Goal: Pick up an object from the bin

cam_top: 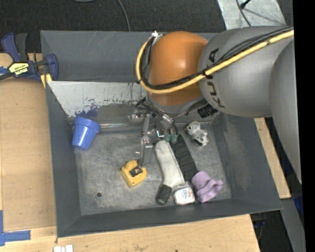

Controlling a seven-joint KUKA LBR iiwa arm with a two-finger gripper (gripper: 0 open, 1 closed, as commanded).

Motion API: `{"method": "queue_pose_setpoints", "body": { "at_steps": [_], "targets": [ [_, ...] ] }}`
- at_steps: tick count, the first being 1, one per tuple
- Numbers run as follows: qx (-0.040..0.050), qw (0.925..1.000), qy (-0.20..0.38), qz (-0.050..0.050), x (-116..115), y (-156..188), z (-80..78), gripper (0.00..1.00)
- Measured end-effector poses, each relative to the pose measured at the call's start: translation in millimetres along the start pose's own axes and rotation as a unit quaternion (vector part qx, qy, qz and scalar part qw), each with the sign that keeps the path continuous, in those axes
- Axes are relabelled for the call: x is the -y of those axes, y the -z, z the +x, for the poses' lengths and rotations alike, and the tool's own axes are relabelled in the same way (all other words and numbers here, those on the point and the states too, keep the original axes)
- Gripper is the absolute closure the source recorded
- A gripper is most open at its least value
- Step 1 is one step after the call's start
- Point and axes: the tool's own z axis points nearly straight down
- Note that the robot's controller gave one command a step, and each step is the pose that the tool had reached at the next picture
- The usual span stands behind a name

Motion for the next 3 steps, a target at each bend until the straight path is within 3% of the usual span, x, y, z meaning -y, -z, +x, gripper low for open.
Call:
{"method": "queue_pose_setpoints", "body": {
  "at_steps": [1, 2, 3],
  "targets": [
    [0.0041, 1.0000, -0.001, -0.001, 0, 5, -1.9, 0.00],
    [0.0146, 0.9905, 0.137, -0.002, 22, -82, 27.9, 1.00],
    [0.0066, 0.9906, 0.137, 0.000, 26, -99, 36.5, 0.00]
  ]
}}
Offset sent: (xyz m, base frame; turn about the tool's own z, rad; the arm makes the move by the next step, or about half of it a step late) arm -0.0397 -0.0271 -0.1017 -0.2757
